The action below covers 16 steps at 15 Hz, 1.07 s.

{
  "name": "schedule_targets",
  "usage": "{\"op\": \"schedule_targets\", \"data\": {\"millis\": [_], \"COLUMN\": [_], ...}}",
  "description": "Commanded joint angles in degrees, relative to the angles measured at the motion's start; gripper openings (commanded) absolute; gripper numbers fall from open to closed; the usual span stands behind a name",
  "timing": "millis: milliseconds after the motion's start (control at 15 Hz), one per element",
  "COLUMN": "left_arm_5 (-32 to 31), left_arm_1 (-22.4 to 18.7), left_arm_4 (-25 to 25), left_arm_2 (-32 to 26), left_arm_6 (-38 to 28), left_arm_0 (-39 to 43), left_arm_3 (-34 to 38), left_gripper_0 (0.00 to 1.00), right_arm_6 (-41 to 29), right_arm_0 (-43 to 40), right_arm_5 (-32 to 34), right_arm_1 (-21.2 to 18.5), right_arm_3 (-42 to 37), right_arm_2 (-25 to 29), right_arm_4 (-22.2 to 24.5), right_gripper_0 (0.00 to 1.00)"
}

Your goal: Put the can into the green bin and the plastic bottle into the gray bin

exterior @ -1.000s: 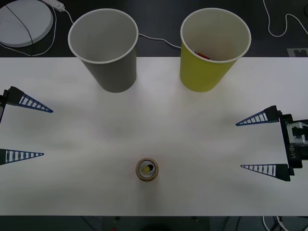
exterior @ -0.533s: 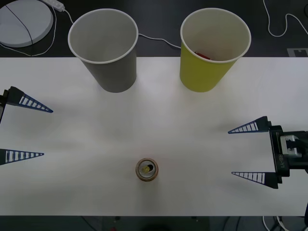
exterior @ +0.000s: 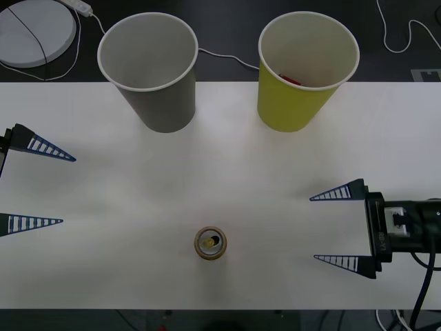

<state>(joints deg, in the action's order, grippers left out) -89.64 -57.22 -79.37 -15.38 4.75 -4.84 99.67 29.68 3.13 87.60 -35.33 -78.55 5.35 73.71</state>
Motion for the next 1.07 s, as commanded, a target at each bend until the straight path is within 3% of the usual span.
{"op": "schedule_targets", "data": {"millis": [67,533,1067], "left_arm_5": [-0.01,-0.01,-0.01], "left_arm_1": [0.0,0.0,0.0], "left_arm_4": [0.0,0.0,0.0], "left_arm_2": [0.0,0.0,0.0], "left_arm_6": [0.0,0.0,0.0], "left_arm_0": [0.0,0.0,0.0], "left_arm_3": [0.0,0.0,0.0], "left_gripper_0": [1.0,1.0,1.0], "right_arm_6": [1.79,4.6,7.5], "right_arm_0": [2.49,7.24,7.33], "right_arm_5": [0.29,-0.59,-11.75], "right_arm_1": [1.49,5.44,8.69], "right_arm_3": [6.3,16.15,16.24], "right_arm_2": [-3.15,-8.16,-18.62], "right_arm_4": [-1.2,-2.79,-6.57], "right_gripper_0": [1.0,1.0,1.0]}}
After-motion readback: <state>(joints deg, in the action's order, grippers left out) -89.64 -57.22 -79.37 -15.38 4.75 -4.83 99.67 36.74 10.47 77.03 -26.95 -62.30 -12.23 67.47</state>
